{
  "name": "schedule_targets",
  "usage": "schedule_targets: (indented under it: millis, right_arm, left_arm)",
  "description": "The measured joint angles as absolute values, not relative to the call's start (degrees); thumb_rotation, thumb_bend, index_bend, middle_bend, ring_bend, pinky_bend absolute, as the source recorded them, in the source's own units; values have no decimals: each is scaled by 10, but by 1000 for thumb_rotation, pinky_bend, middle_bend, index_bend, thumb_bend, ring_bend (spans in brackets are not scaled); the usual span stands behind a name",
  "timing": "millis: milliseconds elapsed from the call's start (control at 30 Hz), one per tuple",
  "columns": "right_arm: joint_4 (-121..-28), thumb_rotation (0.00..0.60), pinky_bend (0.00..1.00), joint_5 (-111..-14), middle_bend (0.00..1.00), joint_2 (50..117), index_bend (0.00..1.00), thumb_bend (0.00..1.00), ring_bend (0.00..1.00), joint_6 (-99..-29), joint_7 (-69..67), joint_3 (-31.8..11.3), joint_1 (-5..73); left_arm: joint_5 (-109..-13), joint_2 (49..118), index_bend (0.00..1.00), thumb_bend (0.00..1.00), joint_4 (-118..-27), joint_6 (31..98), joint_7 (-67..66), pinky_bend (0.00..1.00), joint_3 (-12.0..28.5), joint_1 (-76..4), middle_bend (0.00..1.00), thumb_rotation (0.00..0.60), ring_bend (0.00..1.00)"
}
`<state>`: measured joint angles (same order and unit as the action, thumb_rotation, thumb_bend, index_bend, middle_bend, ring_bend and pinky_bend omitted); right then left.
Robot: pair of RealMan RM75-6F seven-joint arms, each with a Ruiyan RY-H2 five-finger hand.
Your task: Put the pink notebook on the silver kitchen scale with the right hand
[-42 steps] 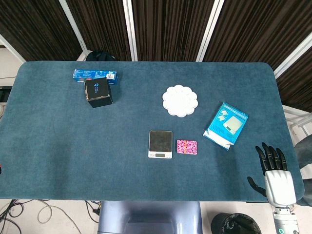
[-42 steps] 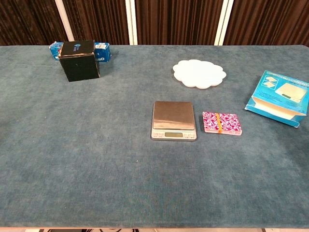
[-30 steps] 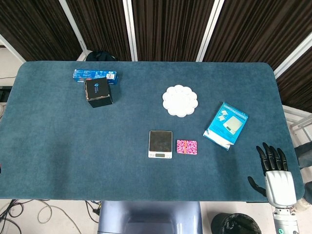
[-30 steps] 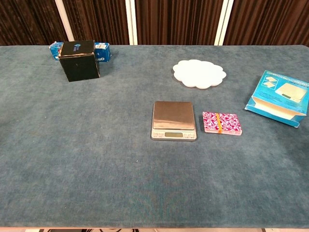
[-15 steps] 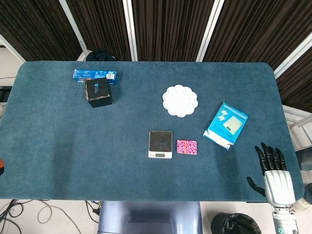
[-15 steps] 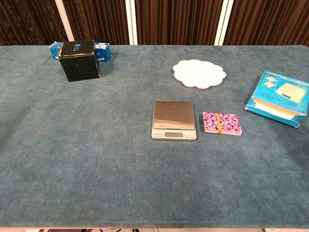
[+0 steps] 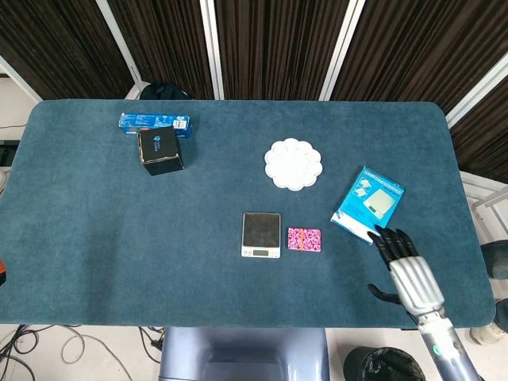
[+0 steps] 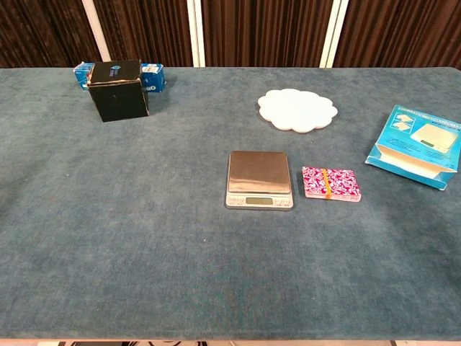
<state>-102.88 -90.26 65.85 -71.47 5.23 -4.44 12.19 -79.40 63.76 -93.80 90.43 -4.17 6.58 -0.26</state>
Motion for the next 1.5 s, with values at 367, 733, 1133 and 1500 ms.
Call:
schedule_targets:
  millis: [367,733,1133,1500]
  right_arm:
    - [-1075,600,0,-651,0,668,0,279,0,-544,239,-106,273]
    - [-1079,600,0,-371,30,797,0,278,0,-591,472,-120,402]
    - [-1022,600,0,-270,152,923,0,279,0,-693,546,-126,471]
    - [-970,600,0,-259,246,954,0,278,14,-706,544,-123,483]
  left_arm:
    - [-789,640,81,667,-940,908,-47,0,68,-1,0,600,0]
    - [-785,638,81,667,-942,906,-40,0,68,0,0,600,0]
    - [-782,636,81,667,-944,904,-37,0,70,0,0,600,0]
    - [-778,635,81,667,-946,903,-37,0,71,0,0,600,0]
